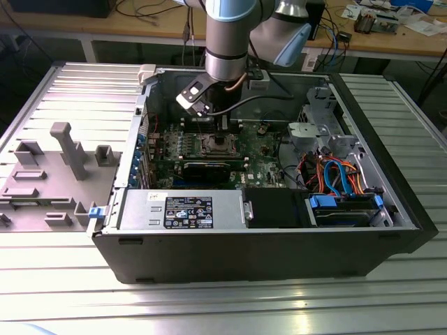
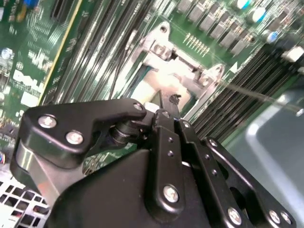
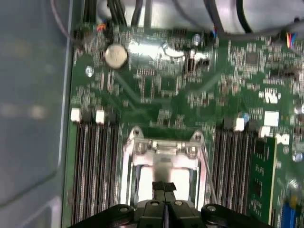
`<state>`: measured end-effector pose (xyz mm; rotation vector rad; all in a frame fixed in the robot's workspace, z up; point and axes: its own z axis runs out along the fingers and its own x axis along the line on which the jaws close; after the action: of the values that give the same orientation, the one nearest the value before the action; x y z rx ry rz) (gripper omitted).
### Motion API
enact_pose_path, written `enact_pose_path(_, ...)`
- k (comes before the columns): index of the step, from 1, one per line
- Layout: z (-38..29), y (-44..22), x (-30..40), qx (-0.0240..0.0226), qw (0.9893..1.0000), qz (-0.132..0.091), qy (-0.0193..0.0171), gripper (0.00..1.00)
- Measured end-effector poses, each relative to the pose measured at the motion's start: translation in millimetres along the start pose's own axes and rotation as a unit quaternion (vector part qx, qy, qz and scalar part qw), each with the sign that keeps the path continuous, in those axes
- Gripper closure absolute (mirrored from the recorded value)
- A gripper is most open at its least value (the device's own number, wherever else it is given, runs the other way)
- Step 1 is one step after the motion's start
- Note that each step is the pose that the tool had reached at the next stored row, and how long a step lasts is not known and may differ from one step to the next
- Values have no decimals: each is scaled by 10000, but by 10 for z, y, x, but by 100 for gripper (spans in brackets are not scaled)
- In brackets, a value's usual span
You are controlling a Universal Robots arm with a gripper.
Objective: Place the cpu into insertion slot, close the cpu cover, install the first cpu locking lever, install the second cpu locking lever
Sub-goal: 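Close the cpu cover, then install the first cpu locking lever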
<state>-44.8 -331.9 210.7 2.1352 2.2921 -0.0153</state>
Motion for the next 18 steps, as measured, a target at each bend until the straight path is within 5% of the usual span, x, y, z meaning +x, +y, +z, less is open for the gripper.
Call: enact_pose_path(18, -32, 9, 3, 0, 10000, 1, -5, 89)
